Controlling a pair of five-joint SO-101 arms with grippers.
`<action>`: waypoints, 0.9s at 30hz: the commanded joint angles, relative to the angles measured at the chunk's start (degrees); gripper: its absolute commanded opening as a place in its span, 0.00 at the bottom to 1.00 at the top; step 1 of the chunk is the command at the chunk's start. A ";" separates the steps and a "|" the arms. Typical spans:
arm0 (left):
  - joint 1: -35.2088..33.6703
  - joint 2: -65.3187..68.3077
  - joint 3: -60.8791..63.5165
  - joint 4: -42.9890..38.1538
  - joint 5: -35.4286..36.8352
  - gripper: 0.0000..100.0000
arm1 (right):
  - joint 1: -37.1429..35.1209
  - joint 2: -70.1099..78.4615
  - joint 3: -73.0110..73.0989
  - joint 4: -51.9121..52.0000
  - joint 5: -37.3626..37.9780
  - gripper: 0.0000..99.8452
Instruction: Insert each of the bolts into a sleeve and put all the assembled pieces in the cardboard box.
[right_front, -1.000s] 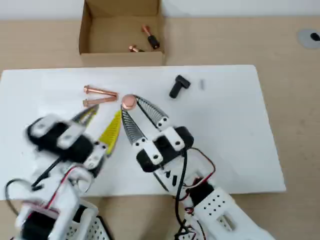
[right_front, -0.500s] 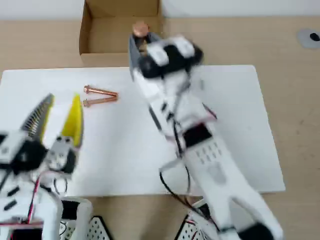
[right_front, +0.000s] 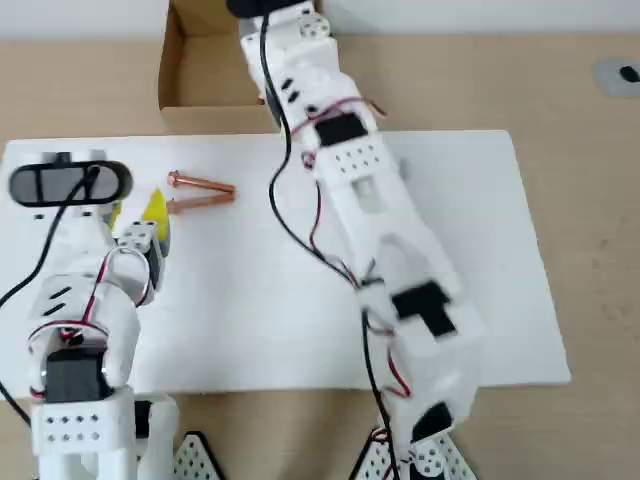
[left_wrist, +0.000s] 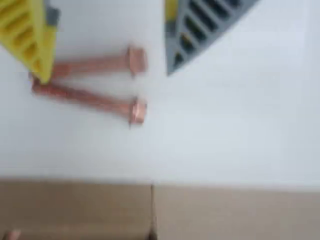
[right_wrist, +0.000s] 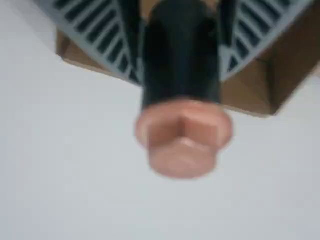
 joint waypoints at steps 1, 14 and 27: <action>-0.70 0.48 1.41 -0.35 1.49 0.17 | 2.59 8.84 -21.67 3.52 -2.64 0.01; -0.62 0.66 10.81 -6.42 11.52 0.17 | 6.20 41.45 -60.09 16.79 -12.40 0.01; -0.62 0.22 10.81 -7.91 12.57 0.07 | 9.36 48.75 -61.49 16.88 -12.40 0.01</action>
